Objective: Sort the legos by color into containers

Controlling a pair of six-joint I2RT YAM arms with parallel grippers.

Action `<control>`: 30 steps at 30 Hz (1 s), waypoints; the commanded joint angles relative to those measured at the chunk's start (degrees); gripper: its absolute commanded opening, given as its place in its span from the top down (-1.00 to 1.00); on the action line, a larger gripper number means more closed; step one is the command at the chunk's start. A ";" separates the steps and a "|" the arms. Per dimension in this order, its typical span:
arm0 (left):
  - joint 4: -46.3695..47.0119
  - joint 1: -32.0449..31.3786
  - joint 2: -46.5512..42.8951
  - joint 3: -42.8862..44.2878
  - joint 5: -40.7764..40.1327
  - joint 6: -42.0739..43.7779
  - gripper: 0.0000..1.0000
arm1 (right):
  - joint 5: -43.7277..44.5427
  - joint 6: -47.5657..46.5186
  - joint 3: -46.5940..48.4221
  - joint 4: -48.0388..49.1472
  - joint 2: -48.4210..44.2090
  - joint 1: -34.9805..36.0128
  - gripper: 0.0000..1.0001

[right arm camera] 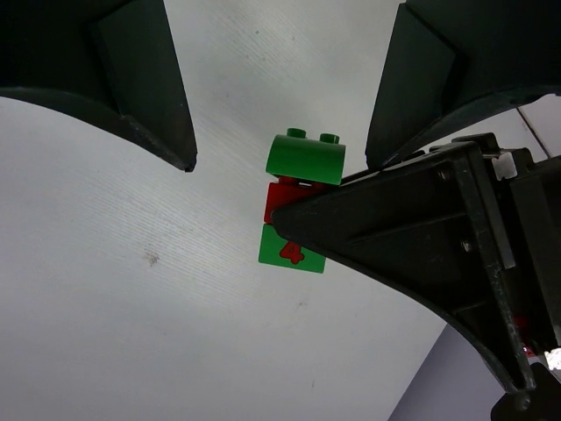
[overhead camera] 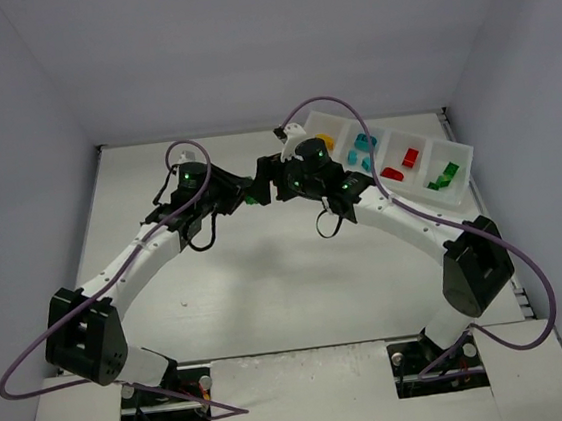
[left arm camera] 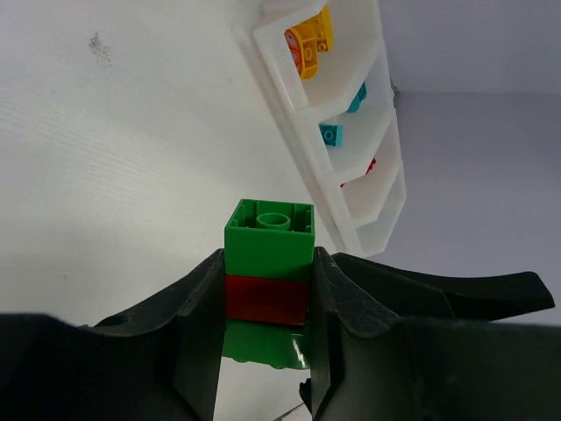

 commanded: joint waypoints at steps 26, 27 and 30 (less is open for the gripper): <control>4.76 0.08 -5.73 -2.01 -7.19 -2.82 0.98 | 4.47 0.12 -2.43 5.96 -2.90 1.73 1.00; 4.93 1.12 -5.55 -2.10 -7.19 -2.90 0.98 | 4.12 0.21 -4.00 5.69 -3.34 1.82 1.00; 6.16 3.15 -4.68 -1.75 -7.02 -2.46 0.99 | 3.94 1.09 -7.96 5.17 -6.32 1.64 1.00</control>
